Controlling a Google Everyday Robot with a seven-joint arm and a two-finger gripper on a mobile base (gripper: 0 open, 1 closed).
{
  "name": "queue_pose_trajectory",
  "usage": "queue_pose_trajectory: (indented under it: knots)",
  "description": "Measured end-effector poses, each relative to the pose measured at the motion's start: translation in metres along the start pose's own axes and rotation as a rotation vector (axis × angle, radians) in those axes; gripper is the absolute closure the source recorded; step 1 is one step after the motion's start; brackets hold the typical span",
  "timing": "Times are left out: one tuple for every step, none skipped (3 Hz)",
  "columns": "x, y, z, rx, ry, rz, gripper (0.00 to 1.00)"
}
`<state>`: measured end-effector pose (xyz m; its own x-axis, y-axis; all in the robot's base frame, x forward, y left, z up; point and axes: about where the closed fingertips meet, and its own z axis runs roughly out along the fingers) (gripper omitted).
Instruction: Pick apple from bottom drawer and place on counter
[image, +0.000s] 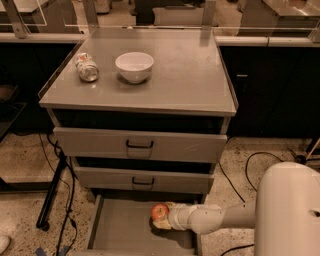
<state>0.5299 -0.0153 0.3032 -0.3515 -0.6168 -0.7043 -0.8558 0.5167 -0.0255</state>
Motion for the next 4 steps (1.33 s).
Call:
queue_pose_trajectory:
  knots:
    - [-0.015,-0.003,-0.029,0.027,0.008,-0.031,1.0]
    - [-0.023,-0.009,-0.077,0.092,0.032,-0.043,1.0]
    - [-0.026,-0.01,-0.117,0.159,0.008,-0.024,1.0]
    - [-0.025,-0.009,-0.121,0.165,0.006,-0.023,1.0]
